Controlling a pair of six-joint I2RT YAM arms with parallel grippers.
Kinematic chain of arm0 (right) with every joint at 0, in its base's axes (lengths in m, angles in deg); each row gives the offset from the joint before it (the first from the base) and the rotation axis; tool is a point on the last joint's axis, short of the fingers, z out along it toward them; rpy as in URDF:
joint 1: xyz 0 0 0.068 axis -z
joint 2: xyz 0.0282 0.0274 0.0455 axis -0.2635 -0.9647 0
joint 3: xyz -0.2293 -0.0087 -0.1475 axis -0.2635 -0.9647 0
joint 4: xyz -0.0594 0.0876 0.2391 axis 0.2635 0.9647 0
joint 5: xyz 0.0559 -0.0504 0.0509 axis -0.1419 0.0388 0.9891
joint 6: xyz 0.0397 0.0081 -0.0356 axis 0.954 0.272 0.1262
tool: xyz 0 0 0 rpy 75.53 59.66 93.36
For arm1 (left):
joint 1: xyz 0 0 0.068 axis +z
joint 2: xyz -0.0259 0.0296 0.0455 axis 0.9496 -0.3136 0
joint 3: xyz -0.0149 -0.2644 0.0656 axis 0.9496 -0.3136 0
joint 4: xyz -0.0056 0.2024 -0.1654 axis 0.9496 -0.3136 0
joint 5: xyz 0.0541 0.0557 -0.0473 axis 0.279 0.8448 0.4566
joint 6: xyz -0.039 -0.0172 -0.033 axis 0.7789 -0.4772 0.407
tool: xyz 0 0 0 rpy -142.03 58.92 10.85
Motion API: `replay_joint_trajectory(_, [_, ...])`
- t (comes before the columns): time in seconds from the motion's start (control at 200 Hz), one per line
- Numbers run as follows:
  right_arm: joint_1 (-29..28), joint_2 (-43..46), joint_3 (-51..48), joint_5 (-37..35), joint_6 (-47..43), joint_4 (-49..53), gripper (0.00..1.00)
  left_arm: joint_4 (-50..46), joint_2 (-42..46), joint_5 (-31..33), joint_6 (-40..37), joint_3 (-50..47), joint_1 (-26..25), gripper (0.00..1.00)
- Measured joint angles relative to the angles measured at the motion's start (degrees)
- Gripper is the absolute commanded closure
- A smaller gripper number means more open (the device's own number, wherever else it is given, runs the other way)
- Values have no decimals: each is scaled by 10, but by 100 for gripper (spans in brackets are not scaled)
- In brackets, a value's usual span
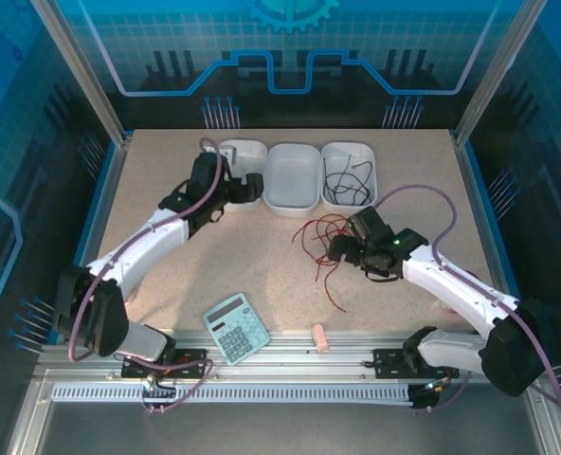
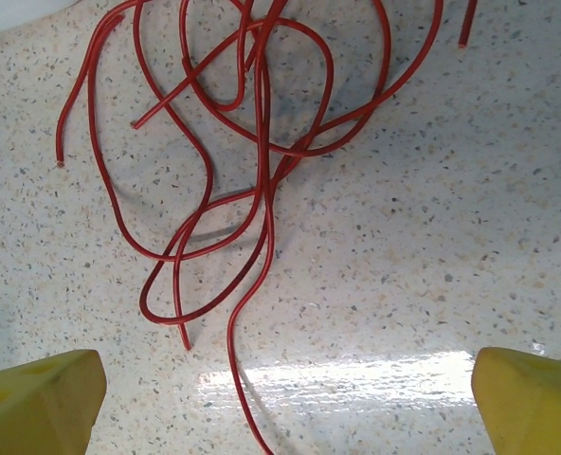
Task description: Untangle the cables
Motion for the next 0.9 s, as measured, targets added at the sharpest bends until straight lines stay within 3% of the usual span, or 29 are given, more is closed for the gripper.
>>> replay_joint_trajectory(0.225, [0,38,-13,-13,0,21,0,25,115,31,36,-107,-70,1])
replay_joint_trajectory(0.42, [0,55,-29,-15,0,42,0,38,151,33,91,-172,-105,1])
replay_joint_trajectory(0.705, [5,54,-41,-8,0,33,2,58,125,15,160,-212,-157,1])
replay_joint_trajectory(0.901, [12,18,-41,10,0,13,0,98,65,-5,160,-210,-194,1])
